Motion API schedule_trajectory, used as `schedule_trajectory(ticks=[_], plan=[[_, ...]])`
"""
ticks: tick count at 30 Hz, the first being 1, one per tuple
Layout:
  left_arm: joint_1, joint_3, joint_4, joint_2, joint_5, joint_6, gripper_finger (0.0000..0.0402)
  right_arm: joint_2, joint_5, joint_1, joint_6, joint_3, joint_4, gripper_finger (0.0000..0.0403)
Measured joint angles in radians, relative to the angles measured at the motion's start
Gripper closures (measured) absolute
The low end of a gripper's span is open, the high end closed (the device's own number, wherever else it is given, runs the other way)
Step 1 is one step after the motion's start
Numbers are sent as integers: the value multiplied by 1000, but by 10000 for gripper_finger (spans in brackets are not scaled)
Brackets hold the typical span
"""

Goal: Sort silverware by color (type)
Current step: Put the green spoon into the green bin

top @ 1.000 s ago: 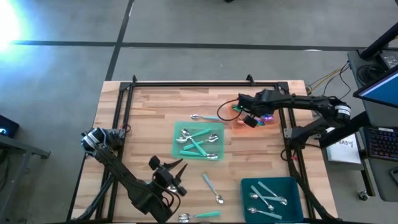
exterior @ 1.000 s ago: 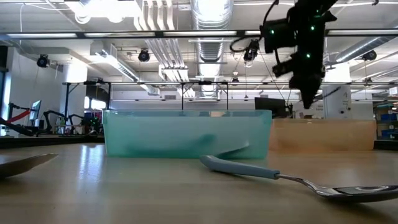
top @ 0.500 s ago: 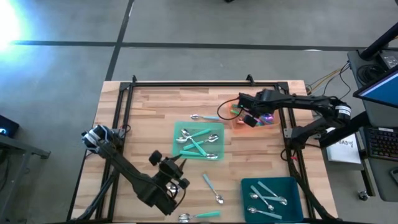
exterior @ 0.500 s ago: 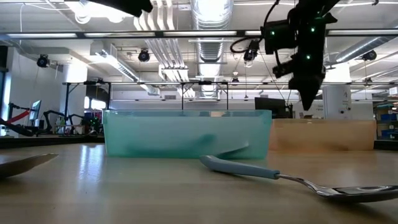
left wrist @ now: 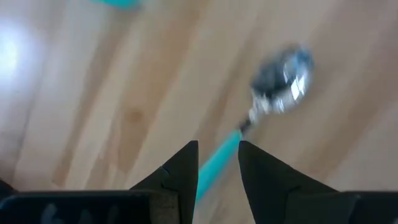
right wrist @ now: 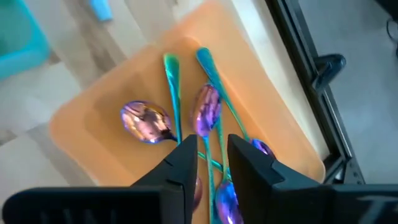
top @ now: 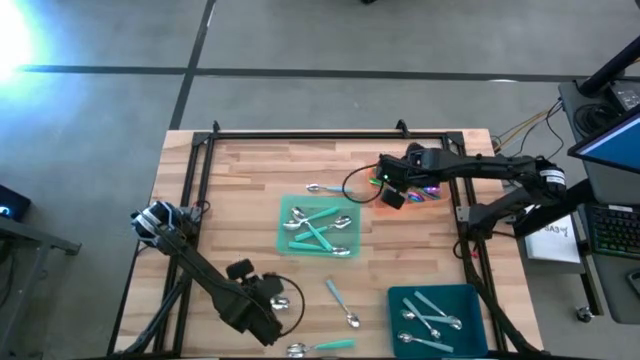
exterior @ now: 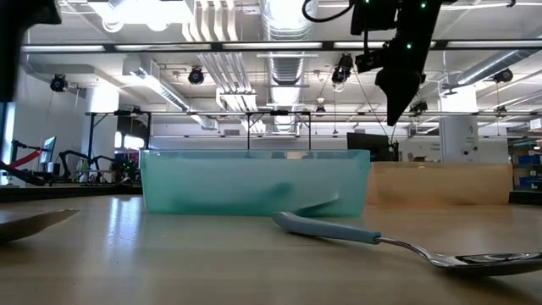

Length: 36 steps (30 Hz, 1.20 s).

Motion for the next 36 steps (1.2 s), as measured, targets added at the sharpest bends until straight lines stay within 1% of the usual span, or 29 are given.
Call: schedule_trajectory(ticks=[2,6,8,11,13,16,20,23,32,36], plan=[[-1,-13,3,0,37,80,302,0,0,16,0,-9,16,319],[20,-53,29,1,41,158,302,2,-14,45,4,-22,21,311],[28,-85,78,1,86,186,302,2,-41,54,12,-27,20,310],[29,-129,172,1,191,255,302,3,-71,67,30,-29,22,310],[27,-153,232,2,222,296,302,3,-75,76,31,-29,22,310],[29,-176,250,1,221,331,302,3,-75,83,31,-29,25,310],[36,-217,255,2,191,352,302,3,-76,82,31,-29,47,310],[39,-258,287,2,227,356,302,3,-75,82,31,-29,55,310],[49,-380,427,-2,246,375,302,3,-75,82,31,-30,71,310],[53,-394,458,-2,264,380,309,3,-75,82,31,-30,72,310]])
